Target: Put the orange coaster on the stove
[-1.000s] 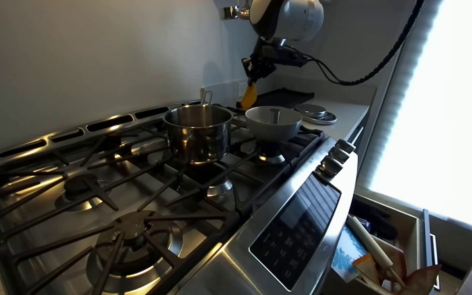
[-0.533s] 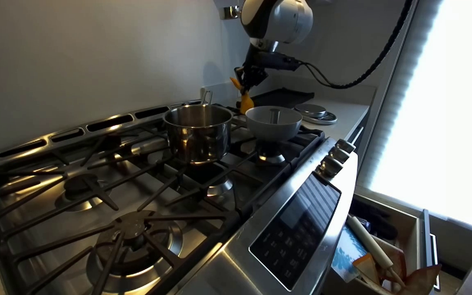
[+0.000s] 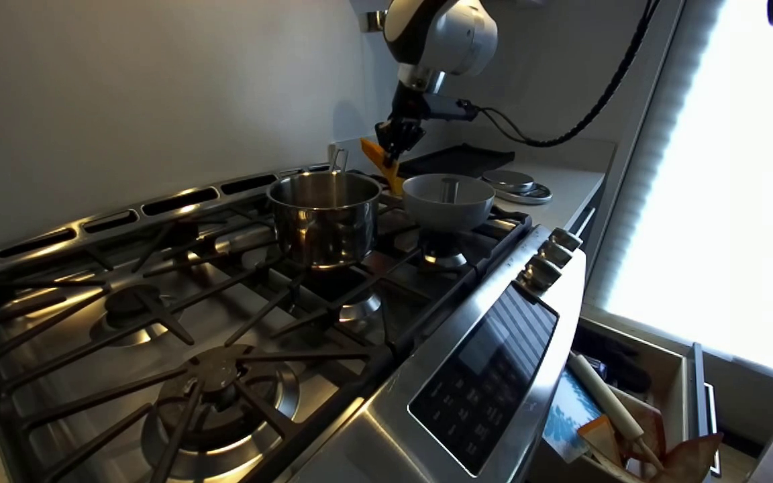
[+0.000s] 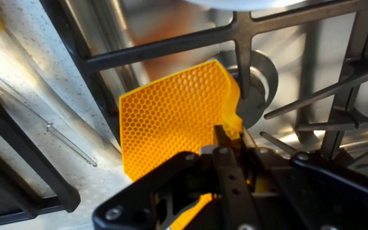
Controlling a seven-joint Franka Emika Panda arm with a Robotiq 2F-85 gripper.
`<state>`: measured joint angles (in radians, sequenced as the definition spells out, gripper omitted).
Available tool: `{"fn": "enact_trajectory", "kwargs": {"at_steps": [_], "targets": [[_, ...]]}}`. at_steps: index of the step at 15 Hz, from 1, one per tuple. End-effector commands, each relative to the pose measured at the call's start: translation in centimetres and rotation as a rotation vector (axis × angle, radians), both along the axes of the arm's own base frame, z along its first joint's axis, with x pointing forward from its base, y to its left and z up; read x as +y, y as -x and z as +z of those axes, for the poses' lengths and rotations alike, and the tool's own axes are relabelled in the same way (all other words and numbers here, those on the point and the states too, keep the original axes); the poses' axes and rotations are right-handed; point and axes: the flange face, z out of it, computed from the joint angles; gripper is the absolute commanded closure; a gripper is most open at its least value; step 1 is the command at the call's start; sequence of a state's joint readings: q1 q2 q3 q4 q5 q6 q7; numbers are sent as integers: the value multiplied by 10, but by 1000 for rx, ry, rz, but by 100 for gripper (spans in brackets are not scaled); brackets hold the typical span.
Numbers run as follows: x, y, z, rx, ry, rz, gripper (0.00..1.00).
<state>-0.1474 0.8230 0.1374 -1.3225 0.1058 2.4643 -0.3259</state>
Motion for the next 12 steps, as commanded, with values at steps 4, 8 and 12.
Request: {"fn": "enact_trajectory", "kwargs": {"at_steps": [4, 8, 12], "targets": [[13, -22, -9, -32, -12, 120, 97], [14, -24, -3, -30, -75, 169, 97], [17, -22, -1, -33, -49, 150, 90]]}}
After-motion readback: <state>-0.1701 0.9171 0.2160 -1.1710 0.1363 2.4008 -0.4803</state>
